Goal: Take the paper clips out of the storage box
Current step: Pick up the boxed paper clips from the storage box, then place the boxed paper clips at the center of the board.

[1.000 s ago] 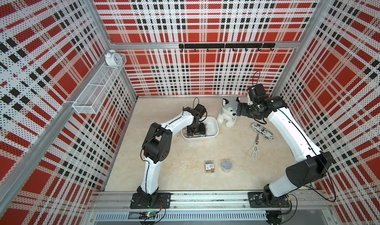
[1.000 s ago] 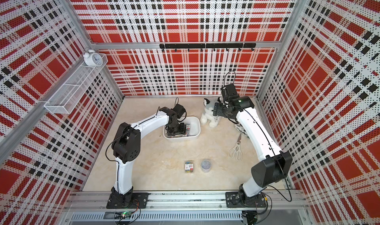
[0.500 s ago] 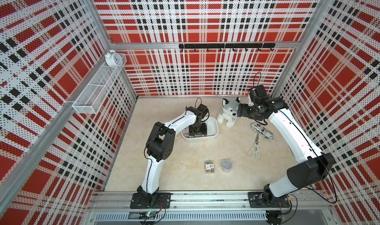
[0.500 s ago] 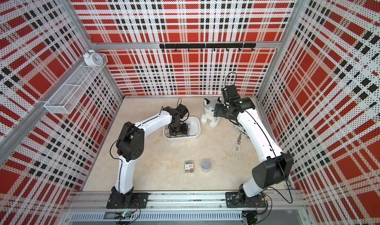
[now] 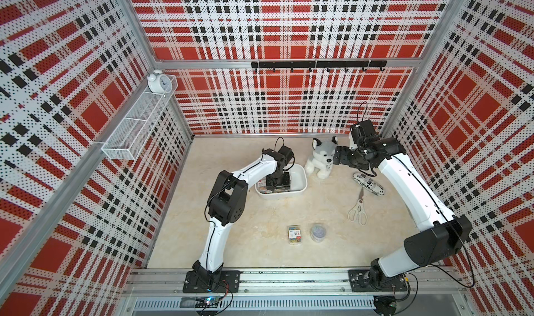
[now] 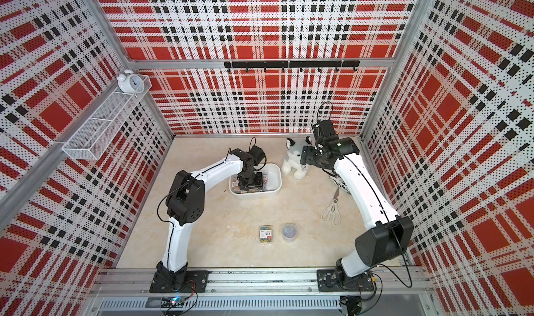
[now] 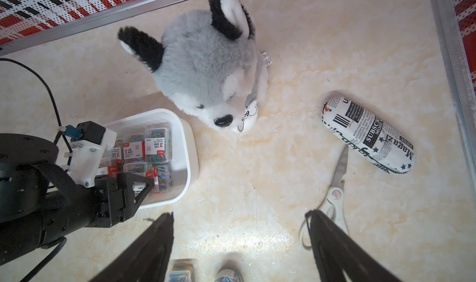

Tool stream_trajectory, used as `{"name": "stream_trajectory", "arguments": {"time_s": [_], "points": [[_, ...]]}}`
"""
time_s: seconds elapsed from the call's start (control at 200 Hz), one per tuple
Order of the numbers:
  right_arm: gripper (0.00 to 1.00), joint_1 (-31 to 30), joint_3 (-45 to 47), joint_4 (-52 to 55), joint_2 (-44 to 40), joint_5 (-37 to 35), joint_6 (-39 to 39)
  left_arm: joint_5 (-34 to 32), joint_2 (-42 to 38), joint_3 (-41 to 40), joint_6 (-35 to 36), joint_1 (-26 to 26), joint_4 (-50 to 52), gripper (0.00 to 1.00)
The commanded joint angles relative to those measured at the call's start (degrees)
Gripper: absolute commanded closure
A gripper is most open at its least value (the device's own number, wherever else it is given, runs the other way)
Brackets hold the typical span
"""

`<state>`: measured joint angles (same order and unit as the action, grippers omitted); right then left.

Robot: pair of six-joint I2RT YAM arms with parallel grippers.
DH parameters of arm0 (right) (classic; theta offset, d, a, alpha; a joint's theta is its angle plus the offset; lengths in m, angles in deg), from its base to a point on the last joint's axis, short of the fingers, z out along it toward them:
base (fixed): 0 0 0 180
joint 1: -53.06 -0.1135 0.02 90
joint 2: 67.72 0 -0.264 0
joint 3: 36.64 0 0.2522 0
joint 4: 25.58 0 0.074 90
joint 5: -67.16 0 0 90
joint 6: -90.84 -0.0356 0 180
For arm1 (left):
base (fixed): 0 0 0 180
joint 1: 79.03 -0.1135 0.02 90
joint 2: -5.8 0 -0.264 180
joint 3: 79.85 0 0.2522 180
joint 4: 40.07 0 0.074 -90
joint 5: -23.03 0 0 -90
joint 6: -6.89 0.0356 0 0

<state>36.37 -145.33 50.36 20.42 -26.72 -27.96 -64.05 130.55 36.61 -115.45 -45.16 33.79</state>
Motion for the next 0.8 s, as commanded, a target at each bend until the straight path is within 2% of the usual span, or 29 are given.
{"name": "stream_trajectory", "arguments": {"time_s": [0.0,0.336,0.496,0.797], "points": [[0.14,0.51,0.36,-0.91,-2.03,0.1,-0.36,-1.14,1.28,2.67,-0.38,0.4,1.81,0.41],[0.14,0.58,-0.41,-1.19,-1.16,0.19,-0.44,-3.48,0.6,9.07,0.08,1.09,6.63,0.49],[0.14,0.52,-3.2,-1.14,0.87,0.47,-0.56,-5.87,-4.03,13.92,-0.49,2.24,11.29,0.49],[0.14,0.57,-4.2,-1.56,2.74,3.04,-1.31,-8.91,-21.97,0.36,-6.03,7.94,9.88,0.5]]}}
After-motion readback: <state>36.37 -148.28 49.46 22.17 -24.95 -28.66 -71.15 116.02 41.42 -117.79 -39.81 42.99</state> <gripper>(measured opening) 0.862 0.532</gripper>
